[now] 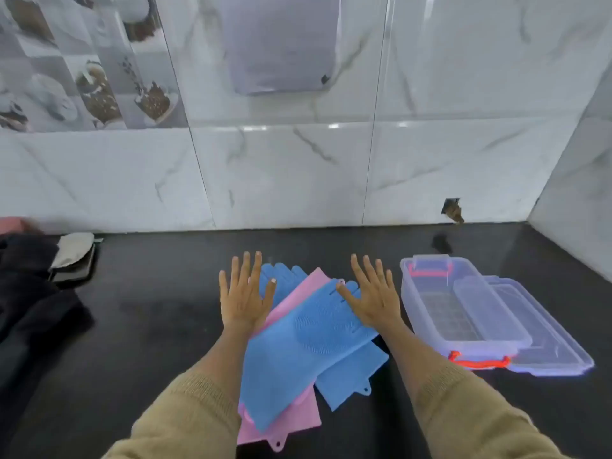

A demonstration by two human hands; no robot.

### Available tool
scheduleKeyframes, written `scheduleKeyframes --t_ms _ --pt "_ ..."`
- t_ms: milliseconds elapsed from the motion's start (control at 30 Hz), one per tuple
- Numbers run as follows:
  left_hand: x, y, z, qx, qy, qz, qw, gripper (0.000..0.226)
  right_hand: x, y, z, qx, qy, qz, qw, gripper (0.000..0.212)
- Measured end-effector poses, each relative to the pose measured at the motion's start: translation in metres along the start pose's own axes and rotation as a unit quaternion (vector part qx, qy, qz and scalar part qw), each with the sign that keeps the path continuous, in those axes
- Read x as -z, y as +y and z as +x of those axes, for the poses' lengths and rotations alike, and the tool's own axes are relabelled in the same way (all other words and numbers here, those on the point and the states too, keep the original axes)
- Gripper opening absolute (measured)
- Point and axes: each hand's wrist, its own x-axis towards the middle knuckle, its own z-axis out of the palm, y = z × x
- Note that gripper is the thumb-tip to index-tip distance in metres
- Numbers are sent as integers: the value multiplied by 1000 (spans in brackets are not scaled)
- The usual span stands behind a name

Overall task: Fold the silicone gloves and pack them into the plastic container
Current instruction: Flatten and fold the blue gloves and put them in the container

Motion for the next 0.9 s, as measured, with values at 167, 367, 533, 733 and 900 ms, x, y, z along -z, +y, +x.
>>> scheduleKeyframes --t_ms 167,367,533,733,900 --pt "-26 -11 -17 43 -79 -126 988 49 -24 15 -21 -32 -55 45 997 65" --pt "-27 -14 -17 35 -63 -162 984 47 -25 16 -23 -35 -31 66 997 59" --pt "-23 -10 -18 42 -56 -183 981 48 -24 16 -22 -41 -26 70 996 60" --pt "-22 -10 -20 62 -51 -210 974 49 -23 16 -22 -41 -19 71 996 60" --pt "-24 -9 -22 77 -25 -242 967 49 -24 16 -23 -40 -13 83 996 62"
